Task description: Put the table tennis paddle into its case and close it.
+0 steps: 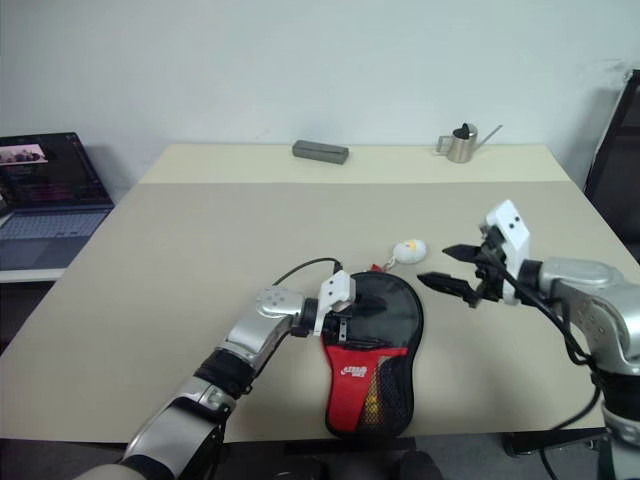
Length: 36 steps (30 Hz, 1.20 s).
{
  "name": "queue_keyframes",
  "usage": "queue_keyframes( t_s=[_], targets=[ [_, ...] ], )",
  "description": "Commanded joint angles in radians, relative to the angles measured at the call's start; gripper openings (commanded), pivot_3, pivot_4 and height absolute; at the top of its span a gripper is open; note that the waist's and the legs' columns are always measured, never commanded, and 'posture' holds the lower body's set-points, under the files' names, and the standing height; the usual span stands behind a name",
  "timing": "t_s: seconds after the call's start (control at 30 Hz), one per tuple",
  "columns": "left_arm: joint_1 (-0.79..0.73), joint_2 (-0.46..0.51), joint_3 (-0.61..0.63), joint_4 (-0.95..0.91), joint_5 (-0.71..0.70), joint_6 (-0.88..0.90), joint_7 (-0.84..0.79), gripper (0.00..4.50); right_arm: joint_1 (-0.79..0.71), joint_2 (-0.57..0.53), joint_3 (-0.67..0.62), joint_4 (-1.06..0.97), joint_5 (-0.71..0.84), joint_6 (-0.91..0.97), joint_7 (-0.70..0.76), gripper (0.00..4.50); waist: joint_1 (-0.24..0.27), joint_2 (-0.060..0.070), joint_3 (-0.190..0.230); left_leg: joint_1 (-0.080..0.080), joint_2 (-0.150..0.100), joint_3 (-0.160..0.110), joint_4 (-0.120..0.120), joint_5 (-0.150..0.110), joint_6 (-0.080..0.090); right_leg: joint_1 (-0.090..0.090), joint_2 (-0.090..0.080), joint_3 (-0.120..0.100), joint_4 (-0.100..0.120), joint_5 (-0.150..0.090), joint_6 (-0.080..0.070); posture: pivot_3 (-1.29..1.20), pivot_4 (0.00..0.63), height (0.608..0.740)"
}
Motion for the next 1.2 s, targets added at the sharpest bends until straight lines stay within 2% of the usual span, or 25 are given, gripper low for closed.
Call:
queue_keyframes(
  t_s=[0.03,0.17,0.33,0.73,0.97,1.2],
  targets=[
    [0.033,0.005,-0.019,0.036,0.034,0.005,0.001,4.48,-0.082,0.023,0.066,0.084,-0.066,-0.043,-0.016,4.5,-0.002,0.0,0.0,0.0,0.0,0.0,0.0,0.0,0.0,0.0,0.0,0.0,0.0,0.0,0.0,0.0,0.15,0.74],
    [0.038,0.001,-0.024,0.028,0.038,0.001,0.003,4.48,-0.214,0.099,0.154,0.27,-0.157,-0.114,-0.023,4.5,-0.003,0.003,-0.002,0.001,0.0,0.001,0.0,0.0,0.0,0.0,0.0,0.001,0.0,0.0,0.0,0.0,0.15,0.74],
    [0.036,-0.002,-0.026,0.03,0.044,-0.006,0.001,4.48,-0.341,0.219,0.205,0.528,-0.28,-0.231,-0.069,4.5,-0.003,0.003,-0.002,0.001,0.0,0.0,0.0,0.0,0.0,-0.001,0.0,0.001,0.002,0.0,0.0,0.0,0.15,0.74],
    [0.035,-0.007,-0.026,0.033,0.054,-0.009,0.006,4.48,-0.555,0.378,0.19,1.143,-0.479,-0.58,-0.123,4.5,-0.004,0.005,-0.003,0.001,-0.002,0.0,0.0,0.0,0.0,-0.002,0.0,0.002,0.004,0.0,-0.001,0.0,0.15,0.74],
    [0.044,-0.009,-0.031,0.019,0.056,-0.003,0.007,4.48,-0.605,0.427,0.172,1.353,-0.538,-0.7,-0.171,4.5,-0.005,0.006,-0.004,0.001,-0.002,0.001,0.0,0.0,0.0,-0.003,0.0,0.002,0.004,0.0,-0.001,0.0,0.15,0.74],
    [0.058,-0.005,-0.032,-0.003,0.057,0.007,0.01,4.48,-0.613,0.451,0.148,1.407,-0.567,-0.726,-0.171,4.5,-0.006,0.007,-0.004,0.001,-0.002,0.001,0.0,0.0,0.0,-0.003,0.0,0.003,0.004,0.0,-0.001,0.0,0.15,0.74]
  ],
)
